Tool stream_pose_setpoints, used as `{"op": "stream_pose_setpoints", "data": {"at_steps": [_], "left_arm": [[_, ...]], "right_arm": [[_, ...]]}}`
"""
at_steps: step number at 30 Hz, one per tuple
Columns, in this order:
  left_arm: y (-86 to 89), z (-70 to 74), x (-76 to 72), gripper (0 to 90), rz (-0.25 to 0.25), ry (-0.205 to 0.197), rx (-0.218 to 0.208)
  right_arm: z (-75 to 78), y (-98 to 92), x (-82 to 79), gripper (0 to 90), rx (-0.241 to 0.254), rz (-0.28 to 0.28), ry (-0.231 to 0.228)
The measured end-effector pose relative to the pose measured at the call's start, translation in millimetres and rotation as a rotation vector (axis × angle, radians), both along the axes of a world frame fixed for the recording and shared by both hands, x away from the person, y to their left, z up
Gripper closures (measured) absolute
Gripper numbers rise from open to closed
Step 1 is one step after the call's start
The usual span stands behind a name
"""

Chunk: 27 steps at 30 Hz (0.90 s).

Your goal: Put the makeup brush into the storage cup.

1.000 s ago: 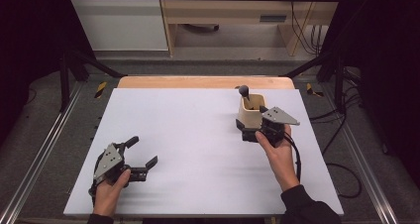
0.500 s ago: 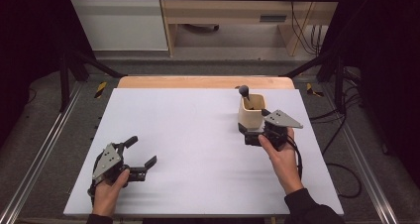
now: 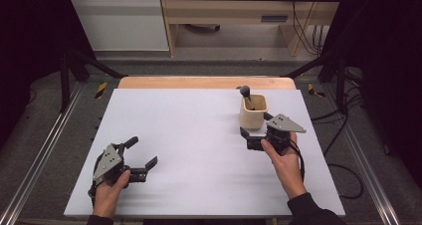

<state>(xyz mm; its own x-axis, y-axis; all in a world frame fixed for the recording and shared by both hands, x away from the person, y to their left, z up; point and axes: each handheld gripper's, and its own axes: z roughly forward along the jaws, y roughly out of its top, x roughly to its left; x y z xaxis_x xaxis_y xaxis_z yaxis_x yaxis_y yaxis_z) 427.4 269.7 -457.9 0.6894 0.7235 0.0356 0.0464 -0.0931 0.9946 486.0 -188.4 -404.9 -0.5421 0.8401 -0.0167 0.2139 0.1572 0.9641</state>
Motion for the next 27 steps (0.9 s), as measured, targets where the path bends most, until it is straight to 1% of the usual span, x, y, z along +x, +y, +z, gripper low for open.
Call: {"op": "stream_pose_setpoints", "data": {"at_steps": [5,11,13,14,17,27], "left_arm": [[0.2,-0.2,0.1,1.6,0.001,0.001,0.001],[1.4,0.8,-0.2,1.6,0.005,-0.001,-0.002],[1.7,0.9,-0.2,1.6,0.004,-0.002,0.002],[1.4,1.0,-0.3,1.6,0.005,-0.002,-0.002],[1.5,1.3,-0.4,1.6,0.005,-0.003,-0.004],[3.7,2.7,-1.1,1.6,0.01,-0.008,-0.005]], "right_arm": [[-0.4,-1.9,-1.3,3.2,-0.007,0.001,-0.01],[-0.7,-3.5,-5.1,3.2,0.002,-0.001,-0.004],[-0.5,-4.6,-6.5,3.2,-0.006,0.001,-0.006],[-0.1,-4.5,-7.3,3.2,0.002,0.001,-0.004],[1.7,-6.8,-9.0,3.2,0.005,-0.001,-0.011],[2.6,-16.8,-16.6,3.4,0.009,-0.014,-0.009]]}}
